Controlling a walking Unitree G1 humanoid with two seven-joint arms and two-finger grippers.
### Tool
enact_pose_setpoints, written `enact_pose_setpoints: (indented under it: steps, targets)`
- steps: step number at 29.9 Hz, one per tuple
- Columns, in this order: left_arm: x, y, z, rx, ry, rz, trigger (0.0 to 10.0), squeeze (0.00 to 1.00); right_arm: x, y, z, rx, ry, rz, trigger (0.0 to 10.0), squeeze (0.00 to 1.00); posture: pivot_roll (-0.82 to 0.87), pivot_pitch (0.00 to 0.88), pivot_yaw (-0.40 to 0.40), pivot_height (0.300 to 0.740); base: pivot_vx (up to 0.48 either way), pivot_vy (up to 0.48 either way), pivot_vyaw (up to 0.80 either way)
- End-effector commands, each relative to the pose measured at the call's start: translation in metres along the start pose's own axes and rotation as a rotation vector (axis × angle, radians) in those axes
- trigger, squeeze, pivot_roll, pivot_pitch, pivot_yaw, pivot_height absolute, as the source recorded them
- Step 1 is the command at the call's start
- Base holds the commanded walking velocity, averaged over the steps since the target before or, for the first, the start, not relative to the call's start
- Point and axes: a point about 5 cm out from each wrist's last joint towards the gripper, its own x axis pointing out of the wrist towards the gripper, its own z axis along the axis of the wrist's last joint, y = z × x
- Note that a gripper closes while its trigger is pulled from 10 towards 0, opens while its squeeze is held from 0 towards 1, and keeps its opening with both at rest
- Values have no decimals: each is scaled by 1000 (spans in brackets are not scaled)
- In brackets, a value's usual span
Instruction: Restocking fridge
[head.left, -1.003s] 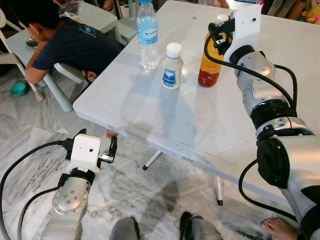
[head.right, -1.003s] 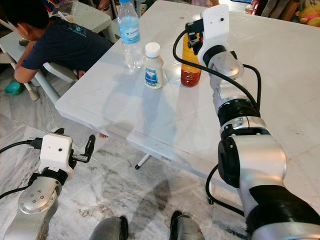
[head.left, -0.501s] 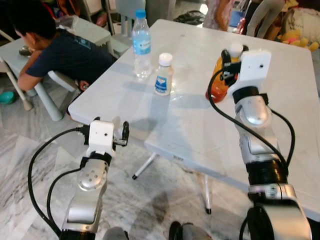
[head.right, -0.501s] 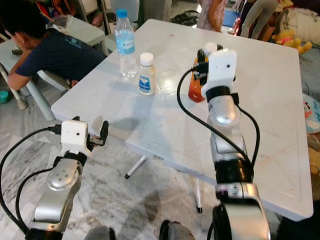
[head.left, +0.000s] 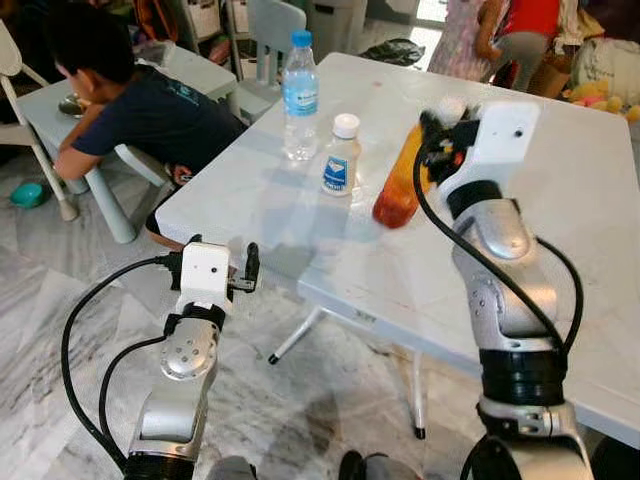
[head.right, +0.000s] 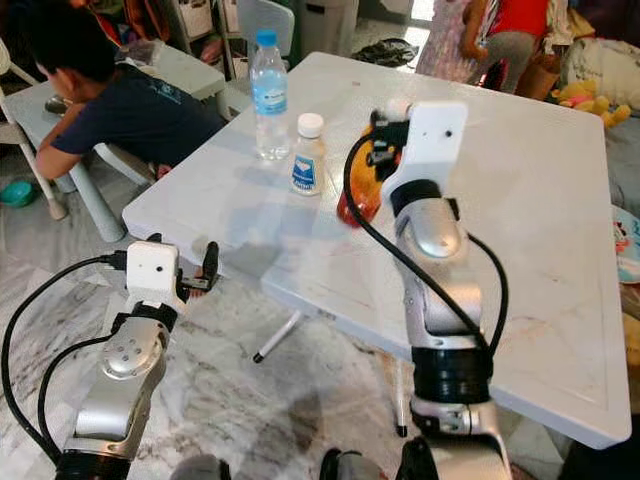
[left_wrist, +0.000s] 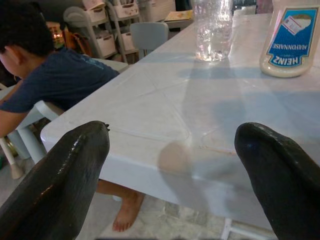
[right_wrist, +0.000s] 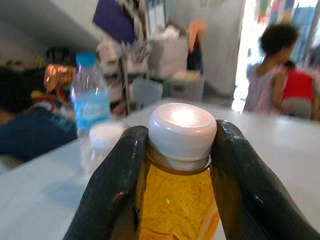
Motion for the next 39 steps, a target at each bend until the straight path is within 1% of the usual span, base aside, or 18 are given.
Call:
enact_pose_setpoints:
  steps: [1,3,4,5,8,10,14,15,23,25,28,32,35,39]
  targets:
    - [1,-1,0,3,-2,-1,10000,0,-2,1,9,13,-27,10,10000,0,48,0,-21,740,0,0,0]
    - [2,-1,0,4,-3,0,10000,0,-7,0,3,16,9,5,10000,0,46,0,-20,740,0,0,0]
    - [2,-1,0,4,-3,0,10000,0,-7,0,3,16,9,5,10000,0,46,0,-20,740,0,0,0]
    - [2,-2,-1,2,-1,-4,10000,0,-11,-1,-4,9,38,9,10000,0,44,0,-19,740,0,0,0]
    - [2,-3,-3,1,1,-5,10000,0,-17,-3,-11,3,67,10,10000,0,43,0,-20,740,0,0,0]
    - [2,-3,-3,0,3,-6,10000,0,-23,-3,-19,-25,87,26,10000,0,39,0,-19,740,0,0,0]
    - [2,-4,-4,-1,4,-7,10000,0,-24,-5,-24,-47,98,31,10000,0,37,0,-19,740,0,0,0]
    - [3,-4,-4,-2,4,-7,10000,0,-24,-6,-25,-55,98,32,10000,1000,37,0,-18,740,0,0,0]
    - [3,-4,-4,1,3,-8,10000,0,-21,-9,-23,-109,69,40,10000,1000,40,0,-15,740,0,0,0]
    - [3,-3,-4,5,4,-5,10000,0,-17,-11,-21,-142,42,50,10000,1000,42,0,-12,740,0,0,0]
    - [3,-3,-4,6,4,-2,10000,0,-13,-11,-19,-165,22,62,10000,1000,46,0,-10,740,0,0,0]
    - [3,-2,-4,4,2,1,10000,0,-1,-17,-13,-203,-20,65,10000,1000,52,0,-7,740,0,0,0]
    - [2,-1,-3,2,-4,6,10000,0,1,-19,-12,-207,-29,61,10000,1000,56,0,-7,740,0,0,0]
    - [1,5,0,0,-20,27,10000,0,1,-20,-11,-209,-55,54,10000,1000,59,0,-6,740,0,0,0]
